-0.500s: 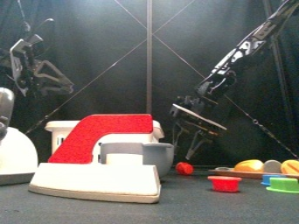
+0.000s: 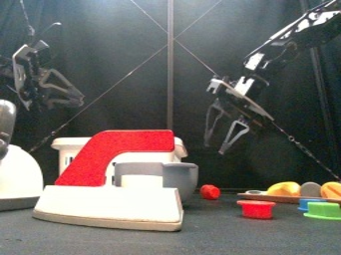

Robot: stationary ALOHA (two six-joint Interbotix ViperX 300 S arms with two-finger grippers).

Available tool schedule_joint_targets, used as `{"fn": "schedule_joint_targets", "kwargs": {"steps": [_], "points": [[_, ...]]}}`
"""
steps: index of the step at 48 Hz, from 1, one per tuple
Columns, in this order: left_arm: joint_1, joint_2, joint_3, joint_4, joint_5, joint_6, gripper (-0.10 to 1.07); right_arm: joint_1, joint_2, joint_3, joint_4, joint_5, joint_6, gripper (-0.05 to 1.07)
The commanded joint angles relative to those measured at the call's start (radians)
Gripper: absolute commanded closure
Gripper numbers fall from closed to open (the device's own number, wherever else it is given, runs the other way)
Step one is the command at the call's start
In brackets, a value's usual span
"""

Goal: Grab banana

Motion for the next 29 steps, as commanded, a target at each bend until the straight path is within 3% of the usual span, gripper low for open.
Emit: {"fn": "schedule_joint_targets", "kwargs": {"steps": [1, 13, 29], "points": [[-0.003, 0.003, -0.017, -0.003, -0.003, 0.003, 0.32, 0.032, -0.044, -0.008, 0.055, 0.081, -0.003, 0.19], [-0.005, 0.003, -0.018, -0.008, -0.003, 0.003, 0.32, 0.084, -0.051, 0.000, 0.118, 0.310, -0.003, 0.19], [-0.005, 0.002, -0.017, -0.008, -0.003, 0.003, 0.32, 0.078, -0.035, 0.067, 0.152, 0.324, -0.002, 0.19]]}}
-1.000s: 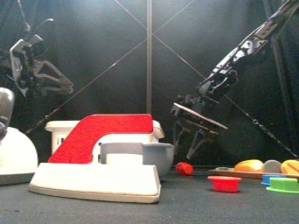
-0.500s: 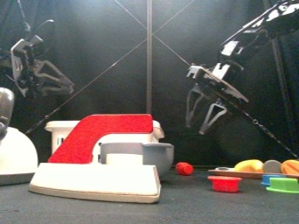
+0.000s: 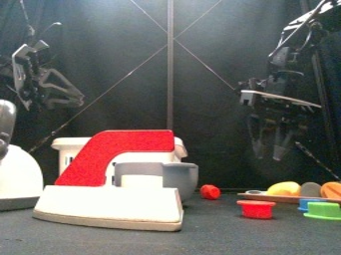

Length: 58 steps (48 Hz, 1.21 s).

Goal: Grab banana

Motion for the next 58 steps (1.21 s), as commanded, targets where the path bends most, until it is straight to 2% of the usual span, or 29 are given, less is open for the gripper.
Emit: {"fn": "schedule_joint_targets", "kwargs": {"steps": [1, 10, 26, 46, 58], "points": [[-0.002, 0.003, -0.017, -0.003, -0.003, 0.002, 0.32, -0.005, -0.008, 0.006, 0.014, 0.002, 0.003, 0.19], [-0.002, 0.003, -0.015, -0.002, -0.003, 0.002, 0.32, -0.020, 0.005, 0.041, 0.035, -0.002, 0.005, 0.19], [0.000, 0.003, -0.015, -0.003, -0.003, 0.002, 0.32, -0.051, 0.067, 0.032, 0.006, -0.006, 0.005, 0.19], [0.000, 0.003, -0.014, -0.003, -0.003, 0.003, 0.32, -0.077, 0.095, 0.025, -0.018, -0.015, 0.011, 0.17], [0.000, 0.003, -0.015, -0.003, -0.003, 0.003, 0.32, -0.094, 0.132, 0.031, -0.014, -0.077, 0.006, 0.15]]}}
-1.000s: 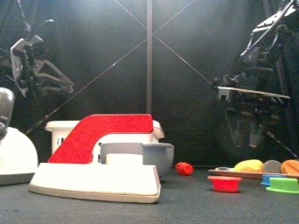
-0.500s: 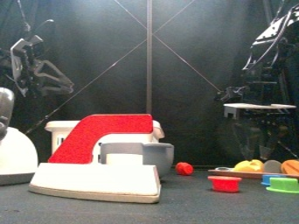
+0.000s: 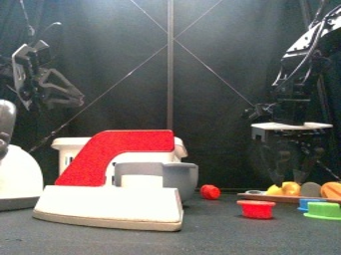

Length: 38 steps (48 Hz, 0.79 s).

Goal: Grab banana

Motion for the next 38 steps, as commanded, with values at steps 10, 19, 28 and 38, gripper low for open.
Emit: {"fn": "schedule_joint_targets", "kwargs": {"steps": [10, 19, 28, 38], "points": [[0.000, 0.002, -0.014, -0.003, -0.003, 0.002, 0.32, -0.029, 0.023, -0.006, 0.003, -0.041, 0.000, 0.16], [-0.002, 0.002, -0.014, -0.003, -0.003, 0.002, 0.32, -0.031, 0.025, -0.005, 0.005, -0.041, 0.000, 0.17], [0.000, 0.002, -0.014, -0.003, -0.003, 0.002, 0.32, -0.031, 0.023, 0.000, 0.006, -0.041, -0.003, 0.23], [-0.002, 0.002, -0.014, -0.002, -0.003, 0.000, 0.32, -0.031, 0.017, -0.003, 0.008, -0.040, -0.003, 0.30]]}}
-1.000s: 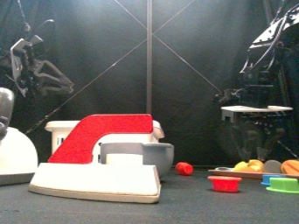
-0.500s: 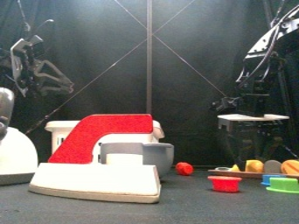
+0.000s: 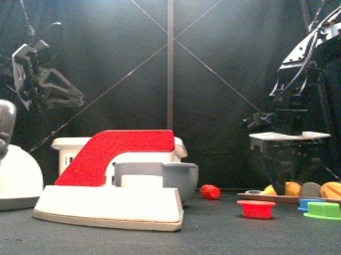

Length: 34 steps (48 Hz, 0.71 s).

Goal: Grab banana

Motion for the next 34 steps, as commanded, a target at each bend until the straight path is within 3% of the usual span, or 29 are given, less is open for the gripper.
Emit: {"fn": "schedule_joint_targets", "kwargs": {"steps": [1, 17, 34], "points": [[-0.002, 0.003, -0.014, -0.002, -0.003, 0.002, 0.32, -0.003, -0.021, -0.009, -0.002, 0.003, -0.002, 0.30], [0.000, 0.003, -0.014, -0.002, -0.003, 0.002, 0.32, 0.014, -0.123, -0.049, -0.025, 0.055, -0.003, 0.30], [-0.002, 0.003, -0.015, 0.000, -0.003, 0.002, 0.32, 0.043, -0.141, -0.064, -0.060, 0.049, -0.003, 0.30]]}}
